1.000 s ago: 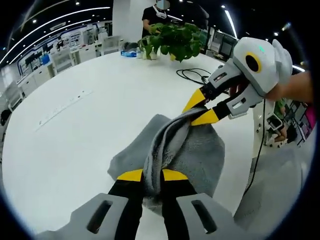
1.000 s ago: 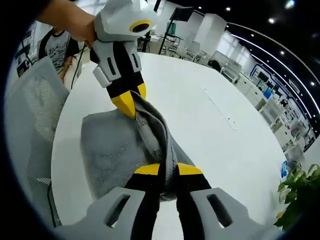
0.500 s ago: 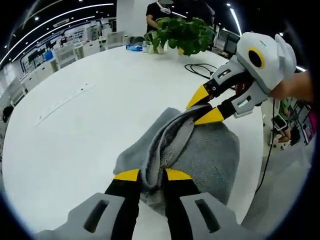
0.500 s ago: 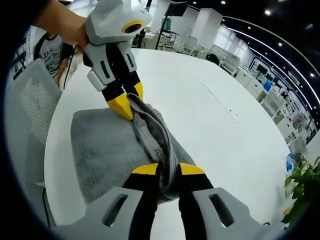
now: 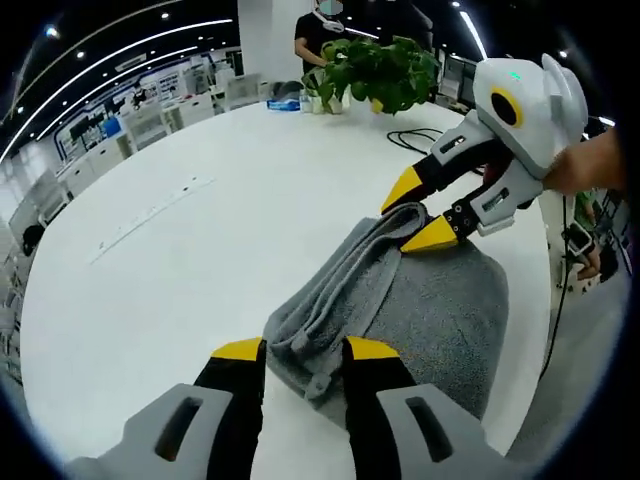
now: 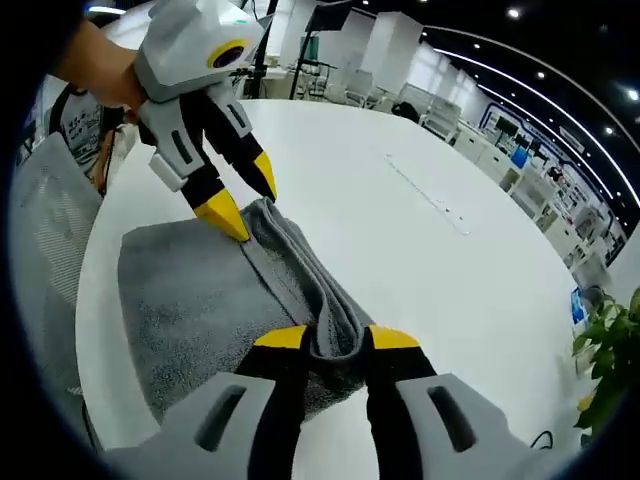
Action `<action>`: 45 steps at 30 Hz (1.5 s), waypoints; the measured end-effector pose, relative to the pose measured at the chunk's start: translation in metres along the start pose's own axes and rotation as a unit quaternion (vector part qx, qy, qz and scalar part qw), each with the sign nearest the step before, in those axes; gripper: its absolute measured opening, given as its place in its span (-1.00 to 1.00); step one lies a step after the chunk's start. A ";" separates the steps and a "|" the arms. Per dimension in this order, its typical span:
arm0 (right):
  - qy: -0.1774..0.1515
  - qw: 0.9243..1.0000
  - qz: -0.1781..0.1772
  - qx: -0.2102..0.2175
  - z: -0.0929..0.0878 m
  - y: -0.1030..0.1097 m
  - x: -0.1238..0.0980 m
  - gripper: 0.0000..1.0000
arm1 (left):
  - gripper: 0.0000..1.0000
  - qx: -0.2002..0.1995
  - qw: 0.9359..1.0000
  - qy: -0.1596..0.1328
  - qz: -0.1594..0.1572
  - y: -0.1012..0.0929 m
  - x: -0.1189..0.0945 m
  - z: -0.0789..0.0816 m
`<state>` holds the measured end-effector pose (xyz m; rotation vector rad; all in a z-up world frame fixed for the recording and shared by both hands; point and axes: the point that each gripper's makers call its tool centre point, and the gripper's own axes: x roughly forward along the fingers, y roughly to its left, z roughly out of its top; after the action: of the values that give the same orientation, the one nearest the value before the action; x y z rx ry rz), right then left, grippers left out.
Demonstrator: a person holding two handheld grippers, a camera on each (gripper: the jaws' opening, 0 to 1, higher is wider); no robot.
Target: Fold the towel on the table until its edges align and the towel forms a compact rectangular stack.
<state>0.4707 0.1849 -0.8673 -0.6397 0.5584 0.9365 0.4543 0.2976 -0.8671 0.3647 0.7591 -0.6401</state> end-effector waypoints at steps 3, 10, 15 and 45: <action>-0.007 1.000 -0.007 0.005 0.003 -0.002 -0.005 -0.58 | -0.44 0.000 1.000 -0.010 0.008 0.004 -0.007 0.004; -0.069 0.997 0.001 0.021 0.026 0.001 -0.027 -0.63 | -0.53 0.027 0.999 -0.040 -0.007 -0.014 -0.020 0.014; -0.084 0.995 0.049 0.029 0.026 0.024 -0.031 -0.61 | -0.53 0.035 0.998 -0.040 -0.041 -0.036 -0.021 0.008; -0.039 0.990 0.081 0.112 -0.018 0.038 0.000 -0.03 | -0.11 0.076 0.995 -0.027 -0.053 -0.037 0.011 -0.004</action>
<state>0.4351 0.1892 -0.8893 -0.3592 0.6419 1.0288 0.4340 0.2671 -0.8811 0.4467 0.6835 -0.8069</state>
